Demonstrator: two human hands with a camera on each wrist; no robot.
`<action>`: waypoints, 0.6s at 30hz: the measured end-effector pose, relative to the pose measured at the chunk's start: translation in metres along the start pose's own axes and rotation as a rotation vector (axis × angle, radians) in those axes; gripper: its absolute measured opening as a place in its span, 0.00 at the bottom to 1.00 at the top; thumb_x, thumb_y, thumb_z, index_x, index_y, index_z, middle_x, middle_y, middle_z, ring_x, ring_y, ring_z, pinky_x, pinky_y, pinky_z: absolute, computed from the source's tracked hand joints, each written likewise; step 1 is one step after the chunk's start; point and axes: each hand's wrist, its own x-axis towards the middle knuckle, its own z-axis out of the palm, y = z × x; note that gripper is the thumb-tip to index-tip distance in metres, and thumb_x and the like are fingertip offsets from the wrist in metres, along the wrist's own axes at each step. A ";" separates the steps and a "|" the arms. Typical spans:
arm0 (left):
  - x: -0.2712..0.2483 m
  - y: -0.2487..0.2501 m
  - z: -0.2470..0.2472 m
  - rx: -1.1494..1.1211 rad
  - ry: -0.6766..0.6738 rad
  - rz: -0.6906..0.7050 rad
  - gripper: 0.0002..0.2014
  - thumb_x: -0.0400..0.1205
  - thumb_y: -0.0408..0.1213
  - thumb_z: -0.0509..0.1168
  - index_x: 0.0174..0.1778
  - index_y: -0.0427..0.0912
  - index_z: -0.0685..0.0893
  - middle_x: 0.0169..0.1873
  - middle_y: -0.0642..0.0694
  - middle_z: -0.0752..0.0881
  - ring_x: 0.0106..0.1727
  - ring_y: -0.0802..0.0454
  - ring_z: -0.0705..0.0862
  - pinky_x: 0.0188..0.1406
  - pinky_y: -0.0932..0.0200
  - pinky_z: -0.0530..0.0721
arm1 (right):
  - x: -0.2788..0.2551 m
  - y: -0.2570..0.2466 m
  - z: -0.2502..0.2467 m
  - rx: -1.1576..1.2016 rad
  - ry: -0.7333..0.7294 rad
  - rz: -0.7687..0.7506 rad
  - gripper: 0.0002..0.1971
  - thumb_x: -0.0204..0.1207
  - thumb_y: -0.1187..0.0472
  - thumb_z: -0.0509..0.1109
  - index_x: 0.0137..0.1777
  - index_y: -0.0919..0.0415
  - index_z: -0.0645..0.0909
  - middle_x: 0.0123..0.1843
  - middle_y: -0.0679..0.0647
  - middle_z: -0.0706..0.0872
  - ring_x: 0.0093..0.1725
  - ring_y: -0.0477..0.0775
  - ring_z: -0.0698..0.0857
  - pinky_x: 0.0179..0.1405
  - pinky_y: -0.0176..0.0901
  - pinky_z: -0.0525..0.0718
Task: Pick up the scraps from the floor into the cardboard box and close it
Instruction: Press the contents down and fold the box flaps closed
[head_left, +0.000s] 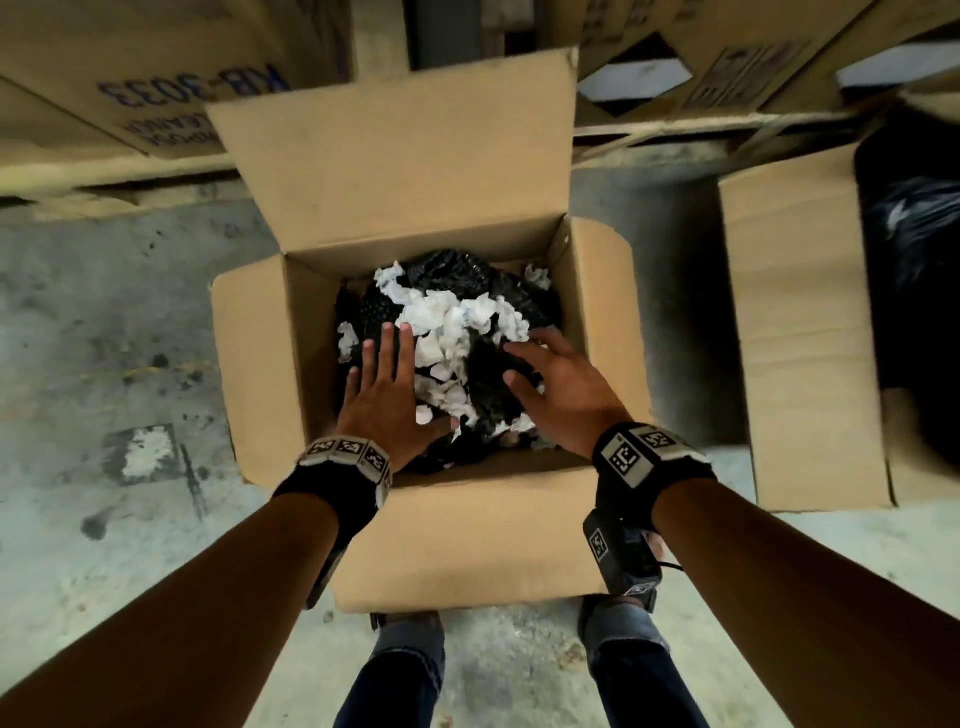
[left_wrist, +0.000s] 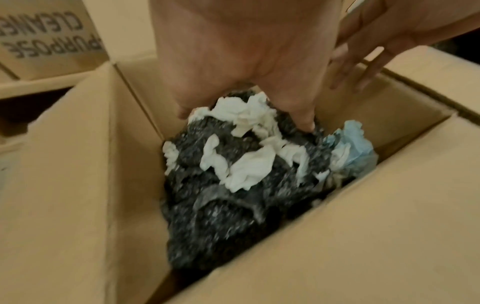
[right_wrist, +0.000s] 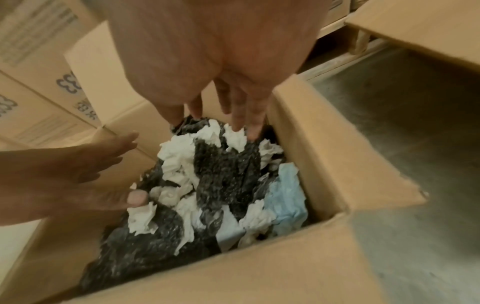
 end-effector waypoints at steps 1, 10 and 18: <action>-0.001 0.009 -0.003 -0.008 0.017 0.026 0.60 0.72 0.70 0.66 0.84 0.49 0.30 0.86 0.47 0.34 0.87 0.41 0.39 0.84 0.38 0.51 | -0.003 0.004 -0.009 0.020 0.096 -0.050 0.17 0.85 0.51 0.63 0.72 0.53 0.80 0.73 0.56 0.77 0.65 0.59 0.83 0.65 0.48 0.81; 0.021 0.132 0.022 -0.088 0.083 0.240 0.50 0.78 0.71 0.52 0.87 0.45 0.40 0.87 0.42 0.41 0.87 0.41 0.44 0.85 0.44 0.52 | 0.002 0.111 -0.033 -0.005 0.401 0.205 0.16 0.80 0.52 0.61 0.62 0.57 0.82 0.61 0.63 0.84 0.60 0.69 0.81 0.58 0.58 0.81; 0.025 0.164 0.071 0.132 0.113 0.393 0.34 0.87 0.56 0.47 0.87 0.46 0.48 0.87 0.48 0.41 0.87 0.44 0.44 0.83 0.40 0.56 | 0.015 0.159 0.007 0.432 0.082 0.622 0.32 0.87 0.39 0.51 0.84 0.59 0.63 0.83 0.64 0.69 0.80 0.64 0.70 0.78 0.49 0.64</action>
